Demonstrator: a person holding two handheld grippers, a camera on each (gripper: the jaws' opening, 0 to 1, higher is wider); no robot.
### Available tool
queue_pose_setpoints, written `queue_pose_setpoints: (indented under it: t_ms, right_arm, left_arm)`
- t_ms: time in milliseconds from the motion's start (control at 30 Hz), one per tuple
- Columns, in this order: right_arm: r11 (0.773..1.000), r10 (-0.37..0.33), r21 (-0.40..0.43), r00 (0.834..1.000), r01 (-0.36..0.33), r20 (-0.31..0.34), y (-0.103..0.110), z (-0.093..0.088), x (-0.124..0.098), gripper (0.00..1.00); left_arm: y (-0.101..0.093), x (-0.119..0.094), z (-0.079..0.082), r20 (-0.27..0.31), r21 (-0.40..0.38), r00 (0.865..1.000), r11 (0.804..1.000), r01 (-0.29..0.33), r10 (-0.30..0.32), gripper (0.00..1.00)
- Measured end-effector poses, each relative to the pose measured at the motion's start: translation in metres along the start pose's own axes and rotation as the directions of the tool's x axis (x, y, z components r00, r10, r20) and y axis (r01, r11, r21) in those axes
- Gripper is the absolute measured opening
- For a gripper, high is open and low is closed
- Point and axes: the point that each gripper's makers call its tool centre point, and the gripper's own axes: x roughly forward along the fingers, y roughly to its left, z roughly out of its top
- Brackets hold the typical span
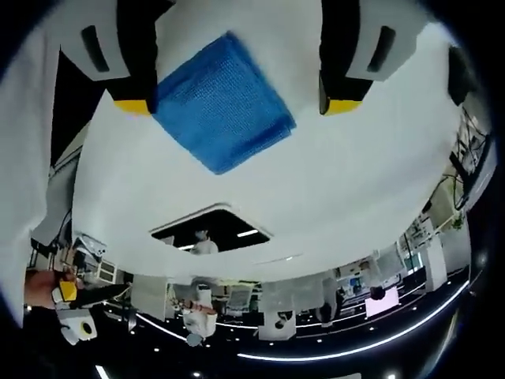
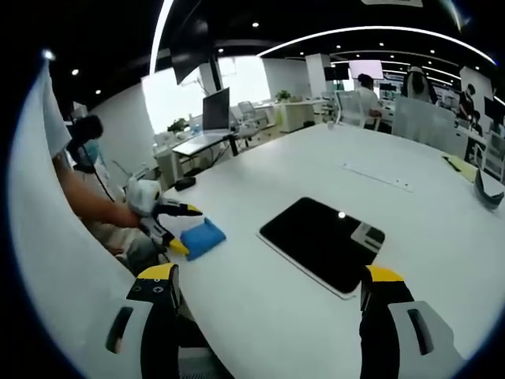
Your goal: Wipe the mirror surface with the cleaning cloth until all visible marks leave the cleaned area.
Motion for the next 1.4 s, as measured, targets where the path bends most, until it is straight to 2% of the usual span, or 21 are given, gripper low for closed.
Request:
queue_pose_setpoints:
  t_ms: [167, 333, 500, 667, 833, 967, 1133, 1400]
  right_arm:
    - [1.0, 0.0, -0.003, 1.0, 0.0, 0.006, -0.002, 0.001, -0.001, 0.95]
    - [1.0, 0.0, -0.004, 1.0, 0.0, 0.02, -0.002, 0.003, -0.002, 0.96]
    - [1.0, -0.002, -0.003, 0.999, 0.002, 0.036, -0.003, 0.005, -0.005, 0.97]
    - [1.0, -0.011, 0.007, 0.999, 0.011, 0.051, -0.008, 0.004, -0.009, 0.99]
    - [1.0, -0.016, 0.02, 0.998, 0.014, 0.067, -0.01, 0.003, -0.014, 1.0]
    - [0.999, -0.021, 0.03, 0.997, 0.019, 0.069, -0.012, 0.001, -0.019, 1.0]
    - [0.999, -0.022, 0.04, 0.997, 0.019, 0.074, -0.015, 0.0, -0.023, 1.0]
    - [0.999, -0.015, 0.033, 0.997, 0.013, 0.07, -0.017, 0.0, -0.026, 1.0]
  left_arm:
    - [-0.005, -0.006, 0.013, -0.01, 0.024, 1.0, 1.0, 0.008, -0.008, 0.91]
    - [-0.014, -0.013, 0.035, 0.033, 0.035, 0.999, 0.999, 0.031, -0.032, 0.95]
    - [-0.024, -0.022, 0.073, 0.093, 0.052, 0.995, 0.998, 0.043, -0.048, 0.99]
    - [-0.045, -0.026, 0.111, 0.149, 0.092, 0.984, 0.992, 0.082, -0.095, 0.99]
    - [-0.057, -0.025, 0.131, 0.151, 0.062, 0.982, 0.992, 0.106, -0.114, 0.99]
    - [-0.063, -0.031, 0.155, 0.191, 0.064, 0.975, 0.993, 0.103, -0.113, 0.99]
    - [-0.07, -0.033, 0.163, 0.191, 0.082, 0.974, 0.991, 0.105, -0.119, 0.99]
    - [-0.067, -0.035, 0.156, 0.175, 0.073, 0.979, 0.993, 0.089, -0.1, 0.99]
